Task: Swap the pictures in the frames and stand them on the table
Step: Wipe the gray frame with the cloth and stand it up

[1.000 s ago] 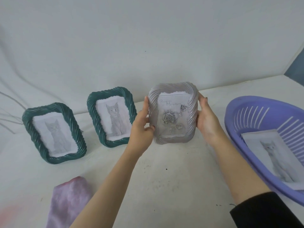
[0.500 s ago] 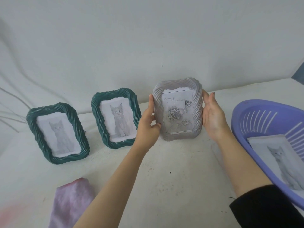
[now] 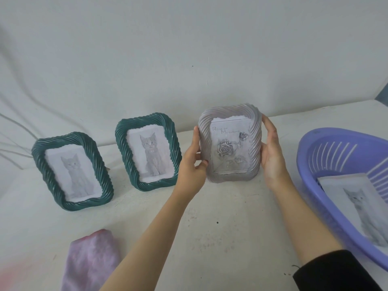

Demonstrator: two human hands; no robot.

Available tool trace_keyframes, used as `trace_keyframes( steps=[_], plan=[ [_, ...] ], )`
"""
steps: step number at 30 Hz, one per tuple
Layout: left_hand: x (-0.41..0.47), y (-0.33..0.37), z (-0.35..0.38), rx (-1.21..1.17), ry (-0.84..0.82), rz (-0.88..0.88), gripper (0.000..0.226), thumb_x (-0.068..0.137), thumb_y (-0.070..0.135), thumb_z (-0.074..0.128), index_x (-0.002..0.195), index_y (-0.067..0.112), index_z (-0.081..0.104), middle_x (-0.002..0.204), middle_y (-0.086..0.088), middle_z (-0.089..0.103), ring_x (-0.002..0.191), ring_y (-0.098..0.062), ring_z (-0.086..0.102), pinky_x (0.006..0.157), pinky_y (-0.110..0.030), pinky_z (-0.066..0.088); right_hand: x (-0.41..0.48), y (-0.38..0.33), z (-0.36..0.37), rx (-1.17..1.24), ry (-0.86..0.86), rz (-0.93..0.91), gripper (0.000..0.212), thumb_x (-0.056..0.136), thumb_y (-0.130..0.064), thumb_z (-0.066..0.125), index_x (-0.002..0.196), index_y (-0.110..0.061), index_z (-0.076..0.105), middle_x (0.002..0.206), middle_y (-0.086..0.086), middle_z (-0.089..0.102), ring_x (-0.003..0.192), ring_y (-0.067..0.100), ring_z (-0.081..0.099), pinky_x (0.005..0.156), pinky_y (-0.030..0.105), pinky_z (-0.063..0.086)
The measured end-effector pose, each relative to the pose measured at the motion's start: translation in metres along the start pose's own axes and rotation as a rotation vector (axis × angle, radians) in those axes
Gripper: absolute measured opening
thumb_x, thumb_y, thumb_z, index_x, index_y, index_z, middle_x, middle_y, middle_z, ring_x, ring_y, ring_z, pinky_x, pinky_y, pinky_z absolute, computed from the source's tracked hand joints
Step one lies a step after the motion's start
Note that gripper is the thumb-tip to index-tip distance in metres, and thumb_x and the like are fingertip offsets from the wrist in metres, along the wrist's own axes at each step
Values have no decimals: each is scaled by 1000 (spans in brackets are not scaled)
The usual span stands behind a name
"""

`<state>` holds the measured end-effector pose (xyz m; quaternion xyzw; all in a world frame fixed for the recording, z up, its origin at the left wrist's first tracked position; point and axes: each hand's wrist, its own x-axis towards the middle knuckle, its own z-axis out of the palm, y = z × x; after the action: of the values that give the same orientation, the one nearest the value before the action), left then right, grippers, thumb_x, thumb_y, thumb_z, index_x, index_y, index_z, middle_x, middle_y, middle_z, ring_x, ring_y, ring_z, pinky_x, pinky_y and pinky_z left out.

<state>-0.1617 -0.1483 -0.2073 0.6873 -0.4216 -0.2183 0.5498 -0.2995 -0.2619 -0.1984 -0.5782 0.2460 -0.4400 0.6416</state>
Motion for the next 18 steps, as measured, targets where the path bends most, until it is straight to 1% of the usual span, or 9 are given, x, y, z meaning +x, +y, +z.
trace_keyframes(
  steps=[2,3,5,6,9,11,15,17,18],
  plan=[
    [-2,-2,1,-8,16,6,83,86,-10,43,137,50,14,116,-1,50,93,-12,52,84,-16,42,-4,5,-1,-47,20,-52,53,78,-75,40,127,-53,39,148,7,37,134,27,37,109,49,32],
    [-4,-3,1,-9,24,10,83,87,-9,43,135,52,15,114,0,50,92,-12,52,84,-15,42,-6,9,-2,-58,20,-71,54,76,-77,40,125,-57,38,148,10,35,136,30,33,111,52,28],
    [-7,-5,2,-3,37,21,82,88,-8,44,134,54,17,110,1,50,92,-11,51,84,-15,41,-10,12,-2,-71,2,-81,53,75,-79,40,125,-60,37,146,17,35,136,35,31,111,54,25],
    [-8,-6,2,1,41,24,81,88,-8,44,133,54,18,109,1,50,93,-11,51,84,-15,40,-12,12,-2,-73,0,-73,52,75,-79,39,125,-61,37,146,17,36,136,35,31,112,54,24],
    [-12,-7,3,14,42,14,81,87,-9,43,135,52,18,110,0,51,91,-10,51,82,-12,41,-15,14,-4,-93,-14,-51,50,75,-79,38,123,-65,36,148,8,36,137,27,32,112,56,24],
    [-15,-8,3,23,41,17,81,87,-9,43,135,51,18,112,-3,51,86,-7,51,80,-9,41,-17,13,-4,-115,-18,-39,51,74,-80,38,123,-65,34,149,3,35,138,21,32,112,54,25],
    [-19,-8,4,48,44,16,79,89,-8,42,135,50,17,113,-7,51,83,-4,50,78,-7,41,-23,9,-5,-219,-40,-26,58,76,-80,32,130,-58,24,151,-22,22,139,0,21,116,45,19],
    [-22,-9,4,50,43,10,80,89,-8,42,136,49,12,116,-5,51,88,-3,52,78,-6,43,-30,3,-4,-303,-43,-49,61,82,-74,30,136,-50,17,146,-31,18,138,-7,16,118,35,14],
    [-25,-9,5,49,41,5,81,89,-9,43,137,47,9,119,-4,51,94,-2,52,79,-6,43,-34,-2,-4,-345,-36,-66,58,89,-64,31,140,-43,15,143,-34,17,137,-8,17,118,28,14]
  ],
)
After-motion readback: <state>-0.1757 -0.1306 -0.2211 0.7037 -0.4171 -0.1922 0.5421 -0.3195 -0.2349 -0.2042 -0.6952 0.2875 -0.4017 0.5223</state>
